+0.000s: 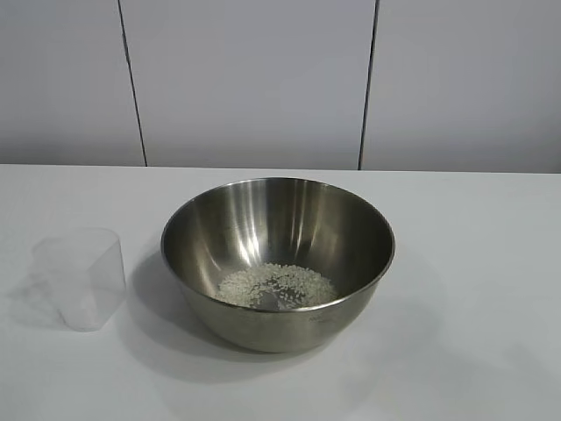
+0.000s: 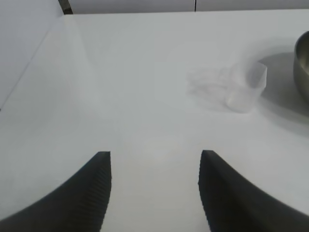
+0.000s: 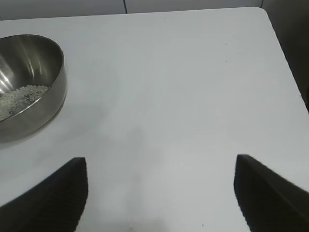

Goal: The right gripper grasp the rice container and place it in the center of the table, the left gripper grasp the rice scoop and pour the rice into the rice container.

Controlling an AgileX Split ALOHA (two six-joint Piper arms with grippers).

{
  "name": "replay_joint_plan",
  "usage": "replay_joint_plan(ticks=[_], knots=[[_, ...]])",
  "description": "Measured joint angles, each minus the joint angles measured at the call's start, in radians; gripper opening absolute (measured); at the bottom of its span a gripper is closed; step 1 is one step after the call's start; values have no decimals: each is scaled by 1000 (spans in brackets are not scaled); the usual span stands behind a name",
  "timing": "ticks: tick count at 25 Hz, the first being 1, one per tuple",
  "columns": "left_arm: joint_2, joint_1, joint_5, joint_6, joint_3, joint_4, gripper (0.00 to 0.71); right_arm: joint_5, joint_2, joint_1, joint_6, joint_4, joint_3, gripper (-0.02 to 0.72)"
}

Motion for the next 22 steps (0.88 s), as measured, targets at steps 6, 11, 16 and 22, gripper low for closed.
replay_joint_plan(ticks=[6,11,16,22], knots=[[0,0,-84,-1,67,-15,399,0,0,0,0,0,0,568],[0,0,-101,-4,82,-19,399,0,0,0,0,0,0,568],[0,0,-107,-5,82,-19,399,0,0,0,0,0,0,568],[0,0,-107,-5,82,-19,399,0,0,0,0,1,0,568]])
